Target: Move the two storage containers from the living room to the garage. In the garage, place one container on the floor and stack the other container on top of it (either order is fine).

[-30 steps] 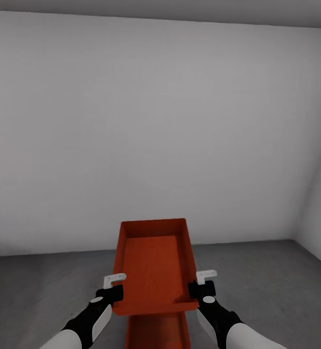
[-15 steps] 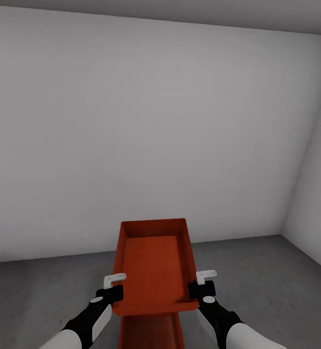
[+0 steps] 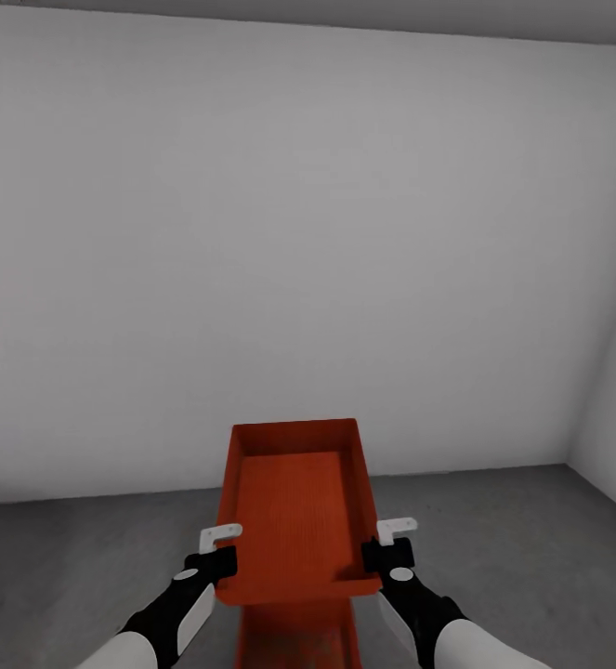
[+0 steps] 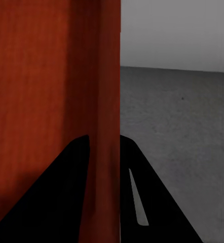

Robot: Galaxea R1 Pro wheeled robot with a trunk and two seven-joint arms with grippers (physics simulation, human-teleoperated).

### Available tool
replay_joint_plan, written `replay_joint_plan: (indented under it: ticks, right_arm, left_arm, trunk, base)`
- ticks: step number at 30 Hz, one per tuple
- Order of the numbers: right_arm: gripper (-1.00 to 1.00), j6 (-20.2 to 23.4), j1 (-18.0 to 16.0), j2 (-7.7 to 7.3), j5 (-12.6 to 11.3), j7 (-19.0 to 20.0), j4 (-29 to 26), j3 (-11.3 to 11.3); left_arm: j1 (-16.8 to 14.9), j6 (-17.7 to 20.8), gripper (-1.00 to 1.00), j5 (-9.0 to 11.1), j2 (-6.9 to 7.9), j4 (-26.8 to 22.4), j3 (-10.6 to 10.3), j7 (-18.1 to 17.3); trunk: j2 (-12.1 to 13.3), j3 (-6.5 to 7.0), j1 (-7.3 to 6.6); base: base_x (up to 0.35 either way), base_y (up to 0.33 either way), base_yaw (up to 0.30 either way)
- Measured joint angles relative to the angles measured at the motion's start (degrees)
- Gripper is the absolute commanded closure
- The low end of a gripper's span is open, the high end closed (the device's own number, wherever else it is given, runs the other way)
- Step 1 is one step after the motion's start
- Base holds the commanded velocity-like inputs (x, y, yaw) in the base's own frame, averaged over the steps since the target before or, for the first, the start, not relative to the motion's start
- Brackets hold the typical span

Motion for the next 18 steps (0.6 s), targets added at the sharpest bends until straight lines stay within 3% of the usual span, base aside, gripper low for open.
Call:
replay_joint_plan:
  ticks: [4, 18]
  right_arm:
    - [1.0, -0.1, 0.0, 0.18, 0.0, -0.3, 0.0, 0.0]
    - [1.0, 0.0, 0.0, 0.06, 0.0, -0.2, 0.0, 0.1]
  left_arm:
    - [0.0, -0.1, 1.0, 0.0, 0.16, 0.0, 0.0, -0.2]
    - [0.0, -0.1, 1.0, 0.0, 0.05, 0.1, 0.0, -0.1]
  trunk:
    - [0.0, 0.0, 0.02]
    - [0.0, 0.0, 0.02]
  base:
    - [0.051, 0.0, 0.154]
    - [0.002, 0.0, 0.007]
